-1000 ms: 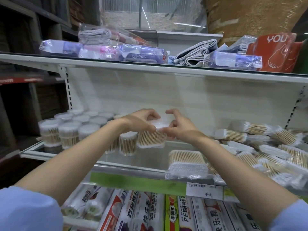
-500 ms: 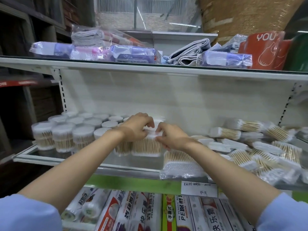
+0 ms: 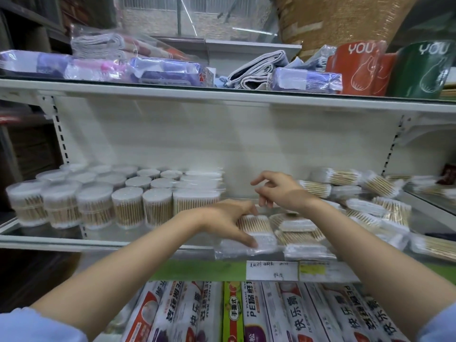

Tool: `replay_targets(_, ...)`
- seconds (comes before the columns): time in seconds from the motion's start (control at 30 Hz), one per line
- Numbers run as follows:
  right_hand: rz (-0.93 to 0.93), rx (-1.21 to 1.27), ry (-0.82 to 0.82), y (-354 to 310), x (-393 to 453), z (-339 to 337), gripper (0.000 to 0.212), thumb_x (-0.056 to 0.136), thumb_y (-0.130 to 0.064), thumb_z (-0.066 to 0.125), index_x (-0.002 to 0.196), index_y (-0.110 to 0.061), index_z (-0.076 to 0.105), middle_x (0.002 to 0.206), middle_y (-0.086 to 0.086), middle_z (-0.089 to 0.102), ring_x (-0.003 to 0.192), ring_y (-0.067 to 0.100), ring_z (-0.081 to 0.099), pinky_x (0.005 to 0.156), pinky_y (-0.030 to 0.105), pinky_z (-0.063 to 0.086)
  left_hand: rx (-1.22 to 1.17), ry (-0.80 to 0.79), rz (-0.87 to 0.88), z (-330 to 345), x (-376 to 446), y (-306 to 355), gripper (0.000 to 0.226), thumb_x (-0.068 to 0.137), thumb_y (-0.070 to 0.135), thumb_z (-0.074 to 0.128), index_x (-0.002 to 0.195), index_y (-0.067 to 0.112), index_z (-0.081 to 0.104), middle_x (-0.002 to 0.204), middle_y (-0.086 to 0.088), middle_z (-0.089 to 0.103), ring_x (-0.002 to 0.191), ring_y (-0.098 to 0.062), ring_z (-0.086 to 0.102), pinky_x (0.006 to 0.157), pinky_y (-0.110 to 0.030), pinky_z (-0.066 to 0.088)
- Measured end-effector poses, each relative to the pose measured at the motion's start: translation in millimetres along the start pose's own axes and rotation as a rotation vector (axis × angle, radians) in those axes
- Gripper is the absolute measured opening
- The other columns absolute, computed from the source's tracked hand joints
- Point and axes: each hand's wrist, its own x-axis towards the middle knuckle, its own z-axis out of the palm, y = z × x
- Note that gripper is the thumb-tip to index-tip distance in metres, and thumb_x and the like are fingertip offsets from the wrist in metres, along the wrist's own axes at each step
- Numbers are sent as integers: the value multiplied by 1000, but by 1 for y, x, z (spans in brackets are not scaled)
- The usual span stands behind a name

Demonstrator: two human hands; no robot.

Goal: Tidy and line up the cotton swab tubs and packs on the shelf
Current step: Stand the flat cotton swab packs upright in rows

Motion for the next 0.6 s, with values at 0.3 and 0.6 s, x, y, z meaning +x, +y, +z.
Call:
replay_targets(0.3, 99, 666, 131, 14, -7, -29, 29, 94, -44, 44, 101, -19, 55, 94, 6, 64, 80, 17, 64, 69, 28, 48, -1098, 614, -58, -22, 24, 5, 66, 73, 31, 74, 129, 20, 40, 112, -11, 58, 92, -22, 64, 77, -35, 54)
replay_targets(0.6, 13, 870, 138, 31, -8, 0, 19, 88, -14, 61, 103, -11, 50, 104, 10, 65, 92, 21, 66, 66, 27, 54, -1471, 853, -103, 1, 66, 15, 57, 87, 50, 53, 122, 5, 43, 117, -16, 61, 97, -27, 66, 63, -38, 59)
